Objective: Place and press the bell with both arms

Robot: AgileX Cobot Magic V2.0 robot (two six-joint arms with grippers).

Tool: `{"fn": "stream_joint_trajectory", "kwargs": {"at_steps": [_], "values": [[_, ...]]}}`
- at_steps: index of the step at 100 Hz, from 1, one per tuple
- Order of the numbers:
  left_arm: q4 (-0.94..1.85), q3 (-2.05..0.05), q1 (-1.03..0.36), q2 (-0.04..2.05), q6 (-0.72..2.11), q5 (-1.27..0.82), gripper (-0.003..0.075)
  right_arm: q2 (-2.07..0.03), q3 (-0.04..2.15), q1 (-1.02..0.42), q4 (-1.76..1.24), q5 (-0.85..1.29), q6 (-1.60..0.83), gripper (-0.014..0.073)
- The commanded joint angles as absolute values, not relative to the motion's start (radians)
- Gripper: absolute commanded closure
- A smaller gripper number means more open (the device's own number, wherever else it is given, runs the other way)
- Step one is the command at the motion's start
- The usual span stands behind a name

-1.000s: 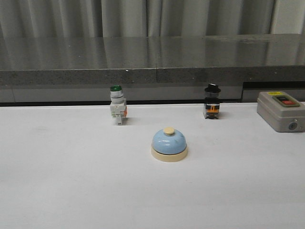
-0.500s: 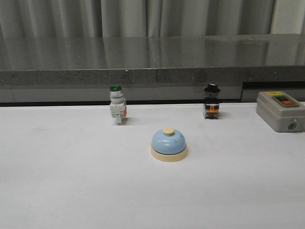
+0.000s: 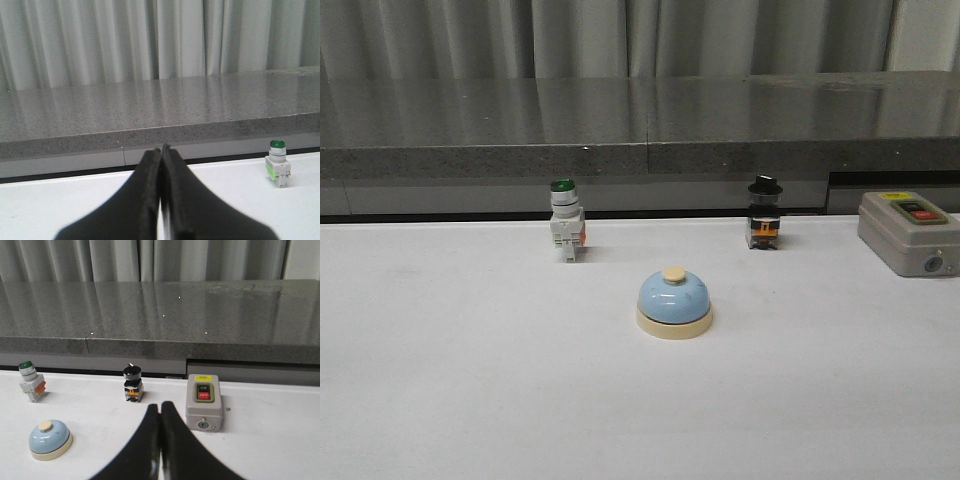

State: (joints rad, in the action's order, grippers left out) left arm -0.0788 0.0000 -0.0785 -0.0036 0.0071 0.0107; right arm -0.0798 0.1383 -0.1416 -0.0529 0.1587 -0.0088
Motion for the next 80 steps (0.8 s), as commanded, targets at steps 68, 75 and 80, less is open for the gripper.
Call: {"fn": "stream_joint_trajectory", "kwargs": {"at_steps": [68, 75, 80], "values": [[-0.07, 0.042, -0.077, -0.035, 0.0, 0.09, 0.074, 0.029, -0.013, -0.092, -0.046, -0.009, -0.013, 0.0653], [-0.07, 0.042, -0.077, -0.035, 0.0, 0.09, 0.074, 0.029, -0.013, -0.092, -0.046, -0.014, -0.013, 0.0653], [-0.07, 0.042, -0.077, -0.035, 0.0, 0.09, 0.074, 0.029, -0.013, -0.092, -0.046, -0.014, -0.013, 0.0653]]}}
